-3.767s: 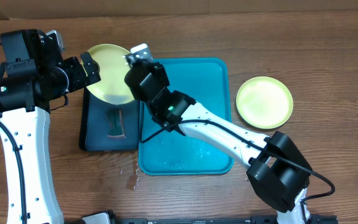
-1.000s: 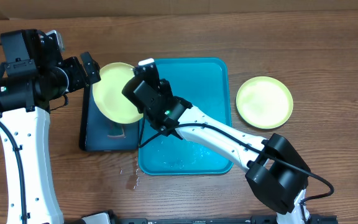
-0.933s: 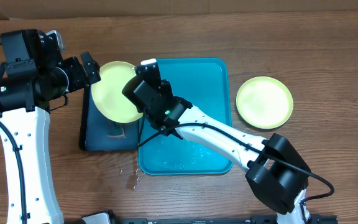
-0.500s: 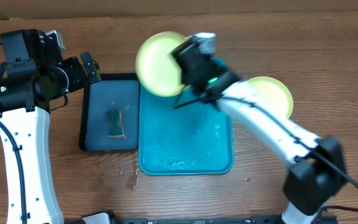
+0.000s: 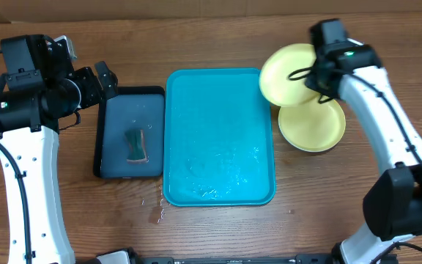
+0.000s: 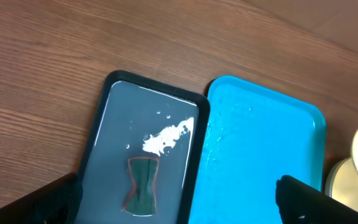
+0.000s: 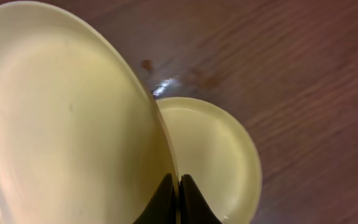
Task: Clean dirty plates on tray and stack at the side
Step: 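Carry the yellow plate right and lower it onto the plate stack, then open the right gripper and release the yellow plate on the stack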
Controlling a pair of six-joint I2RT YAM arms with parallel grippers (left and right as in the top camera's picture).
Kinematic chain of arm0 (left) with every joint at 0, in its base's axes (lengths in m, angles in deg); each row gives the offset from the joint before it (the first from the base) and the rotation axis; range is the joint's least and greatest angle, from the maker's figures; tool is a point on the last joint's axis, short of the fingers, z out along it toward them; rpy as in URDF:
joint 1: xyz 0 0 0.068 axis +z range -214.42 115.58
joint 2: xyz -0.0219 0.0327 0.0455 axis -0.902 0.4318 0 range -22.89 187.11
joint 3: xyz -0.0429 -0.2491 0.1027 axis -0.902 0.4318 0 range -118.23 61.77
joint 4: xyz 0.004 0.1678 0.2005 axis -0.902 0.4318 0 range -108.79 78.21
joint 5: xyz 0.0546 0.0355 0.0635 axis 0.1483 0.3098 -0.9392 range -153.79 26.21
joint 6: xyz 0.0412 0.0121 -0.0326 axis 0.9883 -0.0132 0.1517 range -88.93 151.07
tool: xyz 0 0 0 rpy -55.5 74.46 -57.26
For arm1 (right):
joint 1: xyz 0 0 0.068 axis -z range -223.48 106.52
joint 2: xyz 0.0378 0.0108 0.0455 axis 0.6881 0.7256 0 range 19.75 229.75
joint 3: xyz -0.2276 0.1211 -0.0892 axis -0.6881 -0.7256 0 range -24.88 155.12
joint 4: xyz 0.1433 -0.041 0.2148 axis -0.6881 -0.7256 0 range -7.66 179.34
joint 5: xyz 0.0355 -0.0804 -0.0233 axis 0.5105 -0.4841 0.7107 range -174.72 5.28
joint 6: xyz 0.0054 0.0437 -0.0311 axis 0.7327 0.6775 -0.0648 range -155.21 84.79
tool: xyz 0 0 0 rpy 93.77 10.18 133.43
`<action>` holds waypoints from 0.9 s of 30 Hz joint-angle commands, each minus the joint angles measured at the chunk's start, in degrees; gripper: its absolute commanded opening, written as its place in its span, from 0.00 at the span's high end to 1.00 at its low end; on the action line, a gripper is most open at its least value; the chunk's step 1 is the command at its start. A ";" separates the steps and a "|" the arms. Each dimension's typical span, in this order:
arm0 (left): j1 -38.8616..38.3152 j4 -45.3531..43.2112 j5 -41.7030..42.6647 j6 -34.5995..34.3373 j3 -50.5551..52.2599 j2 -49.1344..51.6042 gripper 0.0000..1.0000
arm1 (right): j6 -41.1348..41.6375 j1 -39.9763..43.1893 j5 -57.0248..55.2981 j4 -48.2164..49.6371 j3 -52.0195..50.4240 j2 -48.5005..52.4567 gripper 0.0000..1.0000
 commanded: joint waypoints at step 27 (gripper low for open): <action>-0.04 -0.07 0.68 -0.57 -0.52 0.20 0.00 | 0.44 8.22 3.72 5.44 -22.38 -1.01 0.07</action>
